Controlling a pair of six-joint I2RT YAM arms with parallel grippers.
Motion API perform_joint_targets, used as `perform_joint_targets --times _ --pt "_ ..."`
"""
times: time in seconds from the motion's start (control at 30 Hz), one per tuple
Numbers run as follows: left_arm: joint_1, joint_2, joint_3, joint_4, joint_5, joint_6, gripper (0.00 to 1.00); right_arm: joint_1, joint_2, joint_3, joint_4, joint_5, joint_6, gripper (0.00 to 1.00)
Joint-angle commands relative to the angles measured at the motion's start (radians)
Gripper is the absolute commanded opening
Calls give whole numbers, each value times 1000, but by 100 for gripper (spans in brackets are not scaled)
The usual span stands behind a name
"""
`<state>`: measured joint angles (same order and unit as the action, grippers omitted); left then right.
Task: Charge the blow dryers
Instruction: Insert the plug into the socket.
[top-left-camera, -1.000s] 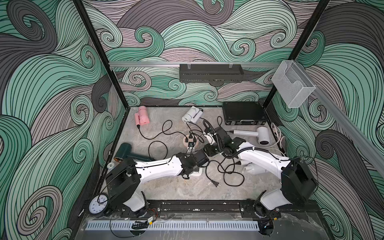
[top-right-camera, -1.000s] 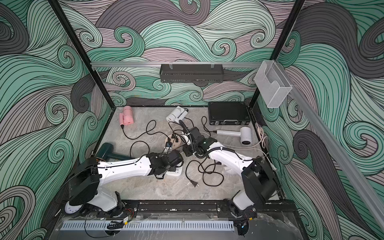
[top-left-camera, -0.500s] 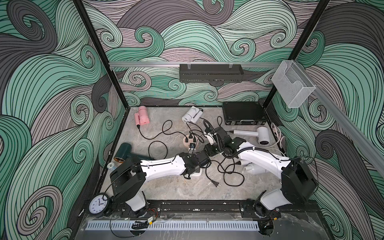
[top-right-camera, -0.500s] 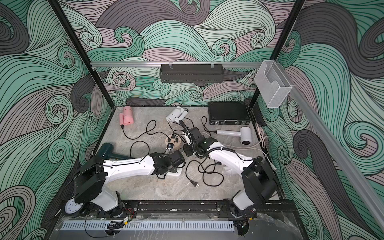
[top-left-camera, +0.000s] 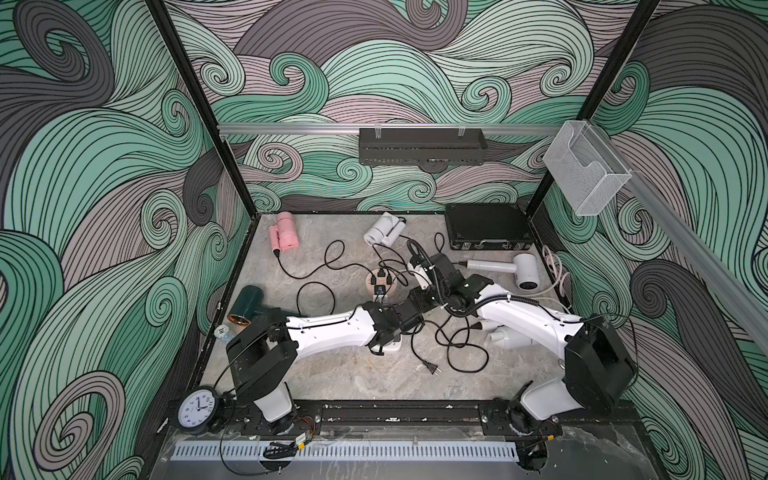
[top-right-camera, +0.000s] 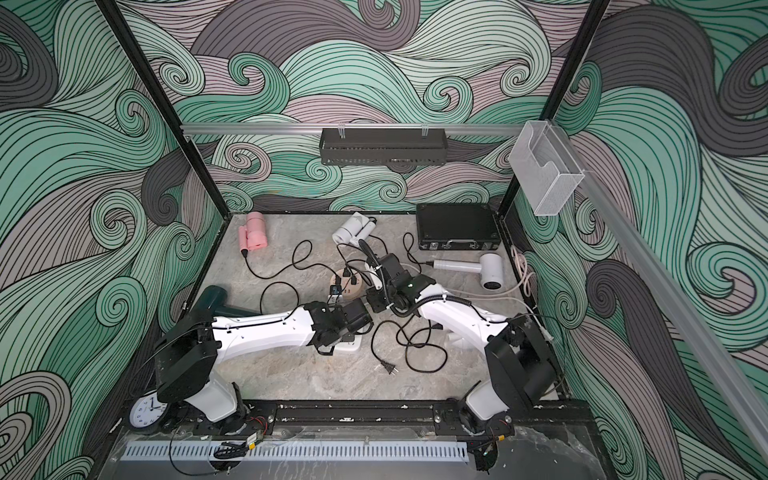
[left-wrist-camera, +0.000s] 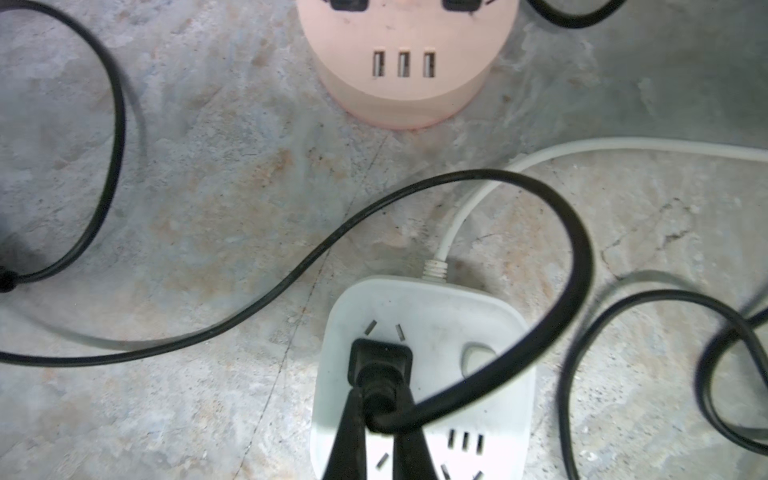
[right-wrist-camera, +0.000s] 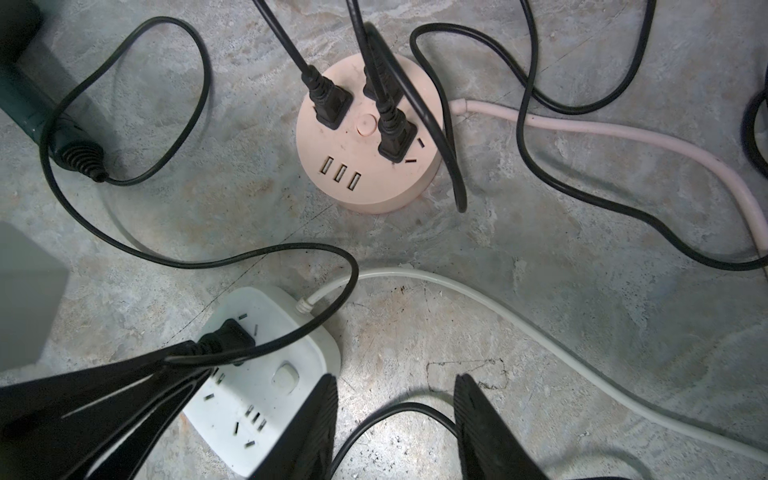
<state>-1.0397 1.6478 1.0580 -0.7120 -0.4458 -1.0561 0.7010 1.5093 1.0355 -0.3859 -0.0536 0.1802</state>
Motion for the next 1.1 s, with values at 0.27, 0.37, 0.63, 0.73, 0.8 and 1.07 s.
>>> perform_joint_targets --times 0.27,0.37,0.63,0.73,0.8,1.07 --pt "42 58 7 -242 20 -7 0 -10 -34 5 -16 -83 -45 54" --pt "43 36 1 -199 43 31 0 -9 -61 -4 -28 -99 -44 55" --pt "69 9 49 -180 117 93 6 -9 -120 -42 -123 -109 -16 55" --pt "91 9 68 -191 151 88 4 -8 -138 -71 -147 -123 6 55" --pt "99 15 85 -204 165 85 5 -5 -139 -89 -164 -138 20 55" --pt "137 -19 84 -170 244 102 25 61 -110 -123 -244 -150 62 55"
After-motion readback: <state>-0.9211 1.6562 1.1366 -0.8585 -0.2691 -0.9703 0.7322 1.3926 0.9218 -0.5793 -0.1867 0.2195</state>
